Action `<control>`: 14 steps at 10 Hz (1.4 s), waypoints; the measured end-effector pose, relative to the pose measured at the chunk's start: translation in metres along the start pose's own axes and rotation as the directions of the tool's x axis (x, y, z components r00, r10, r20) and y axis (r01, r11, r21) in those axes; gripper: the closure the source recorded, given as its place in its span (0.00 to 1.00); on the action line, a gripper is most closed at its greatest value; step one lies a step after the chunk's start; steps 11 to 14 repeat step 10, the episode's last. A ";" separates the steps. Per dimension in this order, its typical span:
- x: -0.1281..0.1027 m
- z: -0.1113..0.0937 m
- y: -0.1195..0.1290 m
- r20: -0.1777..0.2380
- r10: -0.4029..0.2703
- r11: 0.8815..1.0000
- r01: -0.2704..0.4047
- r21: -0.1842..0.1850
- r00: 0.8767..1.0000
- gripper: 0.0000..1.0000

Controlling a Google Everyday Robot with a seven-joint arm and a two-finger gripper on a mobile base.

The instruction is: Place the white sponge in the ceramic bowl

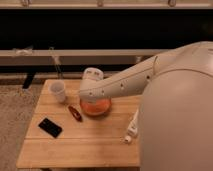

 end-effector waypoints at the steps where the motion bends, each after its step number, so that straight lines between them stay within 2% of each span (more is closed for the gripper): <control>1: -0.001 0.002 0.001 0.017 -0.014 1.000 0.014 0.010 1.000 0.20; 4: -0.002 -0.004 0.019 0.056 -0.069 0.997 0.067 0.039 0.996 0.20; 14: -0.003 -0.005 0.021 0.060 -0.073 0.997 0.070 0.039 0.996 0.20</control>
